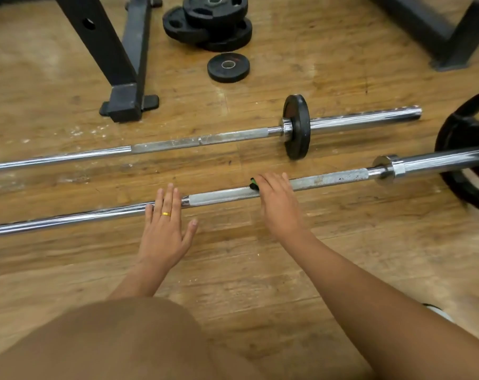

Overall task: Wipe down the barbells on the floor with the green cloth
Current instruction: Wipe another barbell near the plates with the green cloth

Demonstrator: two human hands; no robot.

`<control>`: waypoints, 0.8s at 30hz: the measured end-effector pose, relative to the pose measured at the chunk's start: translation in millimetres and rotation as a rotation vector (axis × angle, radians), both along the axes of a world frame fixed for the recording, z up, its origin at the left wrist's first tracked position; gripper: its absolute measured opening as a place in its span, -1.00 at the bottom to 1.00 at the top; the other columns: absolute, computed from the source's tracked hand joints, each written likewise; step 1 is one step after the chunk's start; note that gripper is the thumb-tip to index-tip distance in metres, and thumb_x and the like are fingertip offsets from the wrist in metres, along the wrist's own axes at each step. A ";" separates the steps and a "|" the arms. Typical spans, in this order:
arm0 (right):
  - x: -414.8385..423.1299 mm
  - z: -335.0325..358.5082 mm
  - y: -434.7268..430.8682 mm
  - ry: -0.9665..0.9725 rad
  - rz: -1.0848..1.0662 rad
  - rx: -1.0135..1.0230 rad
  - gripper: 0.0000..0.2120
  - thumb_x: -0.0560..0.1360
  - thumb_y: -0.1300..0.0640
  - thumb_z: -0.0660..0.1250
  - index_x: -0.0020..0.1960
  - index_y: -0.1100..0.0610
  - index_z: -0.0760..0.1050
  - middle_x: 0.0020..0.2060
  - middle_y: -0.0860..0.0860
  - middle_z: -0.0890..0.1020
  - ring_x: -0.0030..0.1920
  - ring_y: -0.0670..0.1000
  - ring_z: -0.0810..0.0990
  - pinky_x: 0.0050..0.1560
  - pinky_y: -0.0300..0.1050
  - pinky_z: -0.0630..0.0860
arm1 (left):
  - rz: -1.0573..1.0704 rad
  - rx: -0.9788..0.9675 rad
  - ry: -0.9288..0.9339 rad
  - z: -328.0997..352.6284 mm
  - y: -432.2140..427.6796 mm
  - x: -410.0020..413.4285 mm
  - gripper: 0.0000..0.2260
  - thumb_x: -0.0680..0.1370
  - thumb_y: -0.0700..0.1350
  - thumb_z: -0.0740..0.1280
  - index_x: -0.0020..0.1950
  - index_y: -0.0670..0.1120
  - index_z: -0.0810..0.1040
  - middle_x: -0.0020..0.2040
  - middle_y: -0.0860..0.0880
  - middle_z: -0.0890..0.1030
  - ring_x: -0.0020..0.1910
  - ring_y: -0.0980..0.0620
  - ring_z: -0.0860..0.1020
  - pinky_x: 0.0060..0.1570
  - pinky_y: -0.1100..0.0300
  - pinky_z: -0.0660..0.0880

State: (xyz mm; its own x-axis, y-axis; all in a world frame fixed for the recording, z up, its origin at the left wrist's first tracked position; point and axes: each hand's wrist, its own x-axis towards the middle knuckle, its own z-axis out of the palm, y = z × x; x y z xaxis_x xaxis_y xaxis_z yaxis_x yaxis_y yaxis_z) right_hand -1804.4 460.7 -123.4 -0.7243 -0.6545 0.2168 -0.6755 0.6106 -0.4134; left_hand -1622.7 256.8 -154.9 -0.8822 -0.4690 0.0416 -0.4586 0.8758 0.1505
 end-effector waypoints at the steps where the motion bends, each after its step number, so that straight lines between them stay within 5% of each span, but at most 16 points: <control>1: -5.1 -1.0 1.8 0.010 -0.032 -0.002 -0.50 0.50 0.41 0.26 0.43 0.20 0.42 0.33 0.09 0.50 0.38 0.10 0.39 0.58 0.00 -0.09 | -0.002 -0.005 0.003 -0.8 -1.6 -0.6 -0.28 0.65 0.26 -0.03 0.66 -0.18 -0.02 0.67 -0.05 -0.10 0.64 -0.05 -0.16 0.57 -0.13 -0.06; 5: -9.6 -6.3 -6.9 -0.019 -0.130 -0.023 -0.53 0.52 0.41 0.24 0.41 0.24 0.43 0.29 0.12 0.52 0.35 0.13 0.41 0.60 0.06 -0.04 | 0.007 -0.013 0.008 0.1 -4.3 -7.2 -0.28 0.65 0.27 -0.04 0.66 -0.17 -0.01 0.67 -0.06 -0.06 0.64 -0.06 -0.12 0.57 -0.12 -0.07; 11: -18.9 -5.8 -8.7 0.012 0.019 -0.007 -0.54 0.49 0.45 0.25 0.38 0.26 0.45 0.28 0.13 0.51 0.36 0.13 0.41 0.58 0.01 -0.06 | 0.028 -0.020 0.027 1.3 -6.1 -18.6 -0.27 0.64 0.27 -0.02 0.65 -0.19 0.04 0.66 -0.13 0.02 0.64 -0.15 -0.06 0.55 -0.19 -0.03; 17: -24.8 -8.9 -12.9 -0.017 -0.188 -0.085 -0.52 0.48 0.50 0.25 0.38 0.26 0.45 0.27 0.14 0.51 0.38 0.15 0.41 0.60 0.10 -0.01 | 0.033 -0.052 0.060 0.0 -9.1 -25.8 -0.28 0.65 0.25 0.03 0.64 -0.21 0.07 0.65 -0.15 0.08 0.63 -0.19 0.00 0.55 -0.18 -0.03; 24: -36.0 -10.6 -13.4 0.022 -0.020 -0.044 -0.47 0.46 0.48 0.23 0.42 0.25 0.42 0.31 0.15 0.49 0.42 0.16 0.37 0.59 0.11 -0.01 | 0.070 -0.056 0.135 -0.4 -9.5 -36.4 -0.31 0.64 0.21 0.09 0.62 -0.22 0.13 0.63 -0.16 0.15 0.62 -0.21 0.04 0.54 -0.20 -0.03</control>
